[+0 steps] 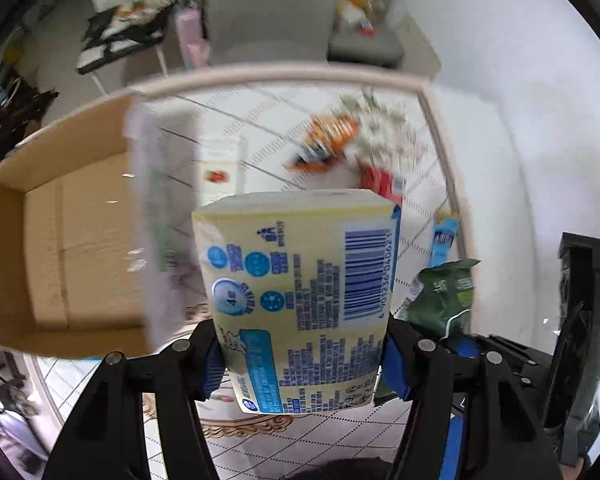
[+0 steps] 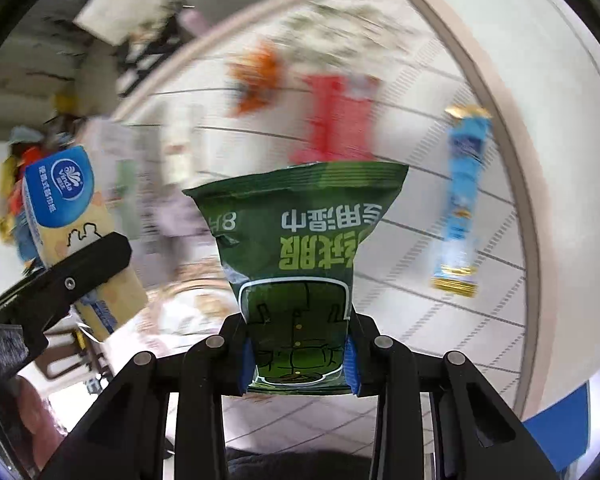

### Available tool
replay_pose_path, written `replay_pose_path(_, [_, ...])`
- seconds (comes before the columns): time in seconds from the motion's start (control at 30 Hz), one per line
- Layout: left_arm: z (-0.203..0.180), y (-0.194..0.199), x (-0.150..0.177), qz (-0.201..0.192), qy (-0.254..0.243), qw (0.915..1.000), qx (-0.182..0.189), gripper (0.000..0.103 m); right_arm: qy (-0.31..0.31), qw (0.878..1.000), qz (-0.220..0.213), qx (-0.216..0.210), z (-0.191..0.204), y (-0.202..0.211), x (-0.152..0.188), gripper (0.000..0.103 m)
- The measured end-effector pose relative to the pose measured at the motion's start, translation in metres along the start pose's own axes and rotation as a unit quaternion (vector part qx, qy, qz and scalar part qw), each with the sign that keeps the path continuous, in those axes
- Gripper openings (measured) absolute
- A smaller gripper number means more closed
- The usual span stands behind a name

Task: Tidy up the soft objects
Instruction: 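Carry both items over the box and open both tools to drop them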

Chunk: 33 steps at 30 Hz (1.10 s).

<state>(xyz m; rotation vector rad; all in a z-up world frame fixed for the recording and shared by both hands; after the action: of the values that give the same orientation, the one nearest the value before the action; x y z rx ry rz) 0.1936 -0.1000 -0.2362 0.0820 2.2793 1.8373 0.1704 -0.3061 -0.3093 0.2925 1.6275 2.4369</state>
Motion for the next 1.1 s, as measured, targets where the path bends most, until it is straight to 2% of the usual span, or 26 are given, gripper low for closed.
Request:
replay_pose_path(0.13, [0.053,0.038,-0.015,-0.023,0.040,0.9986,0.028,0.060,0.048,0.998,-0.009,-0.040,0.086,0.012,-0.005,0.036])
replay_pose_path(0.27, [0.108,0.063,-0.025,-0.039,0.058,0.9975,0.010,0.060,0.082,0.996,-0.019,-0.038,0.164,-0.001,-0.017,0.036])
replay_pose_path(0.4, [0.172,0.053,-0.046,-0.024,0.083,0.9962,0.009,0.060,0.101,0.994,-0.011,-0.028,0.235,-0.029,-0.037,0.036])
replay_pose_path(0.53, [0.222,0.022,-0.064,0.014,0.102,0.9946,0.015,0.060,0.113,0.994,-0.001,0.008,0.290,-0.069,-0.056,0.036])
replay_pose_path(0.7, [0.260,-0.015,-0.086,0.050,0.106,0.9929,0.020,0.060,0.111,0.993,0.022,0.043,0.324,-0.121,-0.076,0.036])
replay_pose_path(0.9, [0.277,-0.051,-0.103,0.083,0.094,0.9918,0.028,0.061,0.112,0.989,0.038,0.084,0.331,-0.172,-0.096,0.036])
replay_pose_path(1.1, [0.288,-0.082,-0.104,0.120,0.110,0.9858,0.039,0.062,0.112,0.986,0.046,0.111,0.331,-0.198,-0.110,0.038])
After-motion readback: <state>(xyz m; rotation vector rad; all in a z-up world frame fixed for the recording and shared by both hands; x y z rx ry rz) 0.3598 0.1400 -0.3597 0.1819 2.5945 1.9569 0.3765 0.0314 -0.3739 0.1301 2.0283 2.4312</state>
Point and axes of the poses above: each gripper's, at about its wrist camera, not at the fingertips, and y roughly against the way its jaws point, z to its left, x to its underside, the point moved 1 cm from there along -y, roughly the way its jaws point, and after that the axes turned 3 degrees about -y, right-handed, at the moved point
